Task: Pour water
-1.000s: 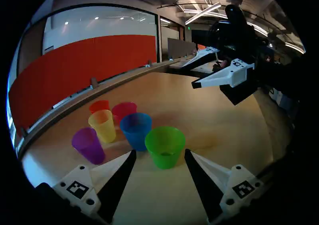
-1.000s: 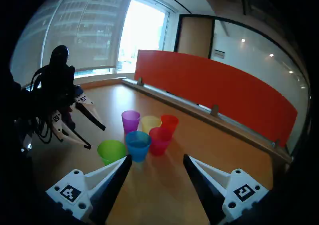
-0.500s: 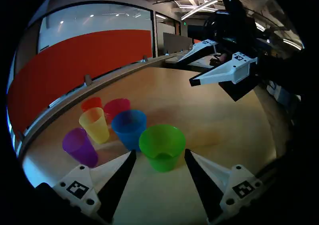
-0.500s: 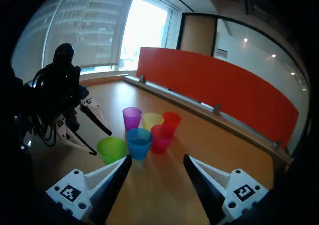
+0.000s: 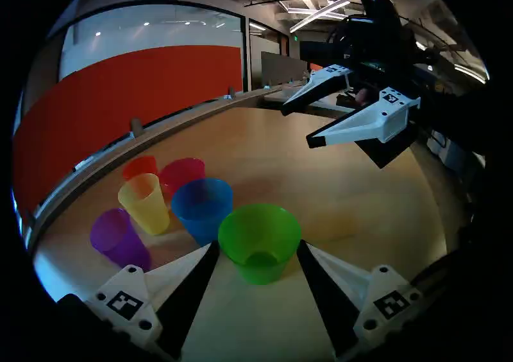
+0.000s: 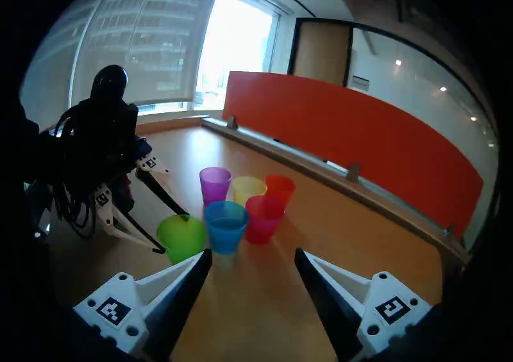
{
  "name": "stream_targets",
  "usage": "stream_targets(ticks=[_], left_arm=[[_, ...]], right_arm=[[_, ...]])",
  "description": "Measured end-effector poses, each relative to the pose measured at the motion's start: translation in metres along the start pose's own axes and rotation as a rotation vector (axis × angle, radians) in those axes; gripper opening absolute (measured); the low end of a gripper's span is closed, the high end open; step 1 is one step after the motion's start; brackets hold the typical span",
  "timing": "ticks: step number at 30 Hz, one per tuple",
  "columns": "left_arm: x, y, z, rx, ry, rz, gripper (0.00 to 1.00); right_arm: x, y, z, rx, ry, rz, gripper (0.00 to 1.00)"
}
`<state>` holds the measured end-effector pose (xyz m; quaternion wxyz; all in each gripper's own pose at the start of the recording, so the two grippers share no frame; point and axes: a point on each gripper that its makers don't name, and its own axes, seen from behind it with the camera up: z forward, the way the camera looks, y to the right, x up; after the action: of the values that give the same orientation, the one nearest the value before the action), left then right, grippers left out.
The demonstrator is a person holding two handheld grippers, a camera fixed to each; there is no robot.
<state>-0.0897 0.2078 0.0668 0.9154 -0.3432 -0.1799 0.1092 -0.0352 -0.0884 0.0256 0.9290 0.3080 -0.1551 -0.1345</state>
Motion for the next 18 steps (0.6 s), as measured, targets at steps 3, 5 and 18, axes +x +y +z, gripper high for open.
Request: stream_targets(ticks=[3,5,18], left_arm=[[0.000,-0.001,0.003,0.002,0.002,0.002,0.90],[0.000,-0.001,0.005,0.003,0.002,0.005,0.90],[0.001,-0.002,0.015,0.013,0.010,0.003,0.90]], right_arm=[[-0.001,0.000,0.001,0.000,-0.002,0.001,1.00],[-0.002,-0.001,0.002,0.003,-0.004,0.004,1.00],[-0.009,-0.005,0.005,0.010,-0.014,0.005,1.00]])
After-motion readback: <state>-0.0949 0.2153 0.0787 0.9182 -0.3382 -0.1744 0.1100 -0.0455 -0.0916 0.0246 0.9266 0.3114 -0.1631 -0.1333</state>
